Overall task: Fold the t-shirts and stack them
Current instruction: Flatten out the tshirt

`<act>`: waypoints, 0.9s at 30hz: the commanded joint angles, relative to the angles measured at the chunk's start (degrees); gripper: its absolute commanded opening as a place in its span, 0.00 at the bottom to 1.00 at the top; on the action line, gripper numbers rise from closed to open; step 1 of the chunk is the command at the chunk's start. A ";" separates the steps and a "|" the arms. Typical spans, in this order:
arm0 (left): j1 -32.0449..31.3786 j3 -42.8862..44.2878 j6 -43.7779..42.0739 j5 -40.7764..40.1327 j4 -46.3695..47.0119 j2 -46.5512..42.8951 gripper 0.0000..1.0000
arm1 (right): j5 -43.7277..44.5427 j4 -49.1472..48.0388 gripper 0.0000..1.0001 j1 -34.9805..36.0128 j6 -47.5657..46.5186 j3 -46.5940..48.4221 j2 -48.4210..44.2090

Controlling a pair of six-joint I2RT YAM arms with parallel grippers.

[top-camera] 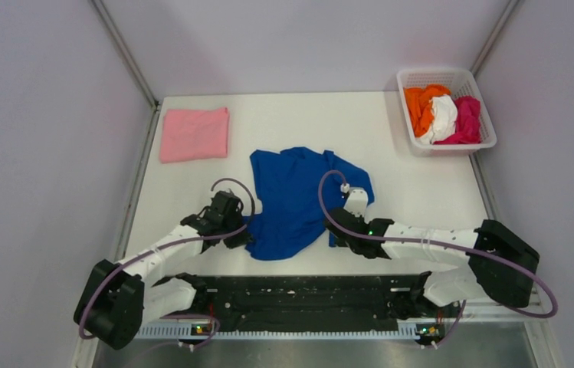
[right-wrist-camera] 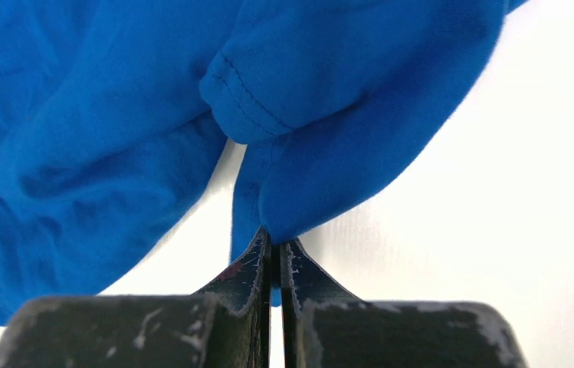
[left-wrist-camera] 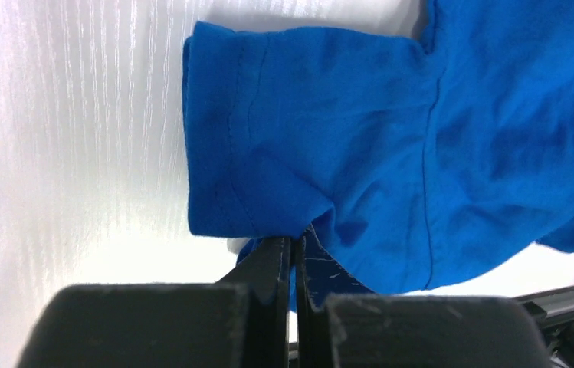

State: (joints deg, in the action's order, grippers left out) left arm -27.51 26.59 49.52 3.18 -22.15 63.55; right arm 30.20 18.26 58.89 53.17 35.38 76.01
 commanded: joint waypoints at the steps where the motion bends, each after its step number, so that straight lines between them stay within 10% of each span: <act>1: -0.29 6.74 -4.02 -1.56 -2.80 -5.78 0.00 | 3.08 1.50 0.00 -3.38 -2.43 -0.83 -6.19; 13: 1.09 36.54 -11.30 -10.92 -1.78 -1.03 0.00 | 0.51 -4.72 0.00 -23.06 -22.73 11.37 -23.45; 27: 1.77 75.09 -24.14 -27.94 -8.86 0.22 0.00 | -9.36 -10.09 0.00 -24.00 -44.18 41.56 -24.39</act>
State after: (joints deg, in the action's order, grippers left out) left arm -25.96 95.53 30.87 -19.35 -30.68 66.52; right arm 27.11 10.74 35.44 16.97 68.55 53.41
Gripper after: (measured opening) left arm 0.020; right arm 0.014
